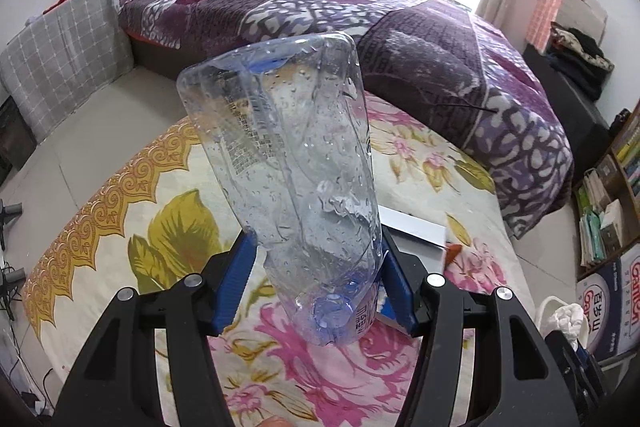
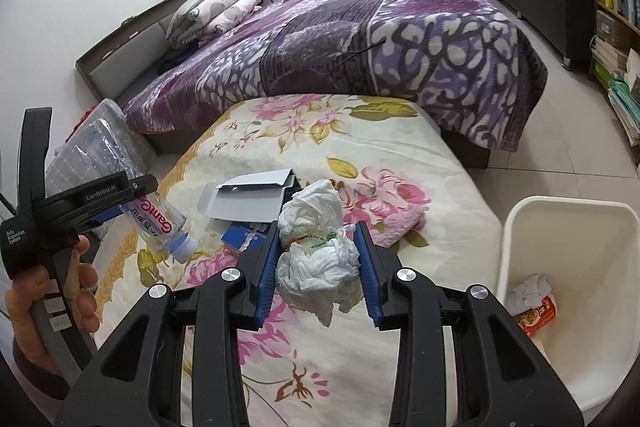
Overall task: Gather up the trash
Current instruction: 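Carry the tissue over the bin and open the right gripper while the left holds the bottle, then move the plastic bottle over the bin and open the left gripper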
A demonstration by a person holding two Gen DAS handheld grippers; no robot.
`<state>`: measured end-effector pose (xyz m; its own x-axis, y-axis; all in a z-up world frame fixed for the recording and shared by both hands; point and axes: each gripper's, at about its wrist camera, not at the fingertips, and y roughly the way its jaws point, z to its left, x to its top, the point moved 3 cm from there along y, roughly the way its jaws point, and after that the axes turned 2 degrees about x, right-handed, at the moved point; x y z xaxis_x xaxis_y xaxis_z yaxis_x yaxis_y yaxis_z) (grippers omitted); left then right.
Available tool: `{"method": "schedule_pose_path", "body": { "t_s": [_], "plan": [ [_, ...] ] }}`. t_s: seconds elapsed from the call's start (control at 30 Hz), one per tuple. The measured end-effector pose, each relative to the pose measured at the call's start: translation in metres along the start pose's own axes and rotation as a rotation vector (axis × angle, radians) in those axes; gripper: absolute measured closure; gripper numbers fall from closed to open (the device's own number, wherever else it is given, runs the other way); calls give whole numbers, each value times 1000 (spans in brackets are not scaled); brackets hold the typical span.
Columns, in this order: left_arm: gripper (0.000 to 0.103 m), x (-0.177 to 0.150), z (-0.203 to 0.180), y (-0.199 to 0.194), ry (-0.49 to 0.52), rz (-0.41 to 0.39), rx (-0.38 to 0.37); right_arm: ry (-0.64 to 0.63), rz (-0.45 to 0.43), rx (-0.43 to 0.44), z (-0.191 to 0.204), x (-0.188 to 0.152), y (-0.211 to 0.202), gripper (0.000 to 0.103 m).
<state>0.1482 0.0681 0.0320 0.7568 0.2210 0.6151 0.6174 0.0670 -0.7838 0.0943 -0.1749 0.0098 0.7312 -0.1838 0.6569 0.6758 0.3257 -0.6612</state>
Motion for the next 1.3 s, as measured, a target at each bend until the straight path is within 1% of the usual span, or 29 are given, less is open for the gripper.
{"method": "schedule_pose_path", "body": {
  "t_s": [0.37, 0.63, 0.9, 1.03, 1.07, 1.1, 1.13, 1.2, 1.27, 1.3],
  "plan": [
    [43, -11, -45, -17, 64, -16, -50, 51, -27, -48, -32, 3, -25, 68],
    [43, -21, -80, -27, 115, -11, -97, 107, -50, -99, -62, 3, -46, 68],
    [43, -40, -115, -32, 142, 21, -169, 170, -60, -183, -98, 2, -69, 67],
    [43, -53, -137, -38, 186, 27, -197, 208, -63, -219, -117, -1, -81, 66],
    [43, -55, -142, -40, 197, 28, -205, 216, -66, -237, -123, -1, -85, 65],
    [43, -58, -149, -42, 211, 29, -214, 220, -67, -257, -127, -2, -89, 60],
    [43, -62, -155, -44, 223, 30, -224, 225, -68, -268, -131, -3, -90, 50],
    [43, -68, -166, -48, 242, 30, -239, 250, -76, -308, -143, -4, -98, 42],
    [43, -74, -179, -52, 264, 32, -256, 269, -81, -325, -152, -6, -105, 38],
    [43, -77, -183, -54, 271, 33, -262, 284, -84, -337, -158, -7, -109, 31]
  ]
}}
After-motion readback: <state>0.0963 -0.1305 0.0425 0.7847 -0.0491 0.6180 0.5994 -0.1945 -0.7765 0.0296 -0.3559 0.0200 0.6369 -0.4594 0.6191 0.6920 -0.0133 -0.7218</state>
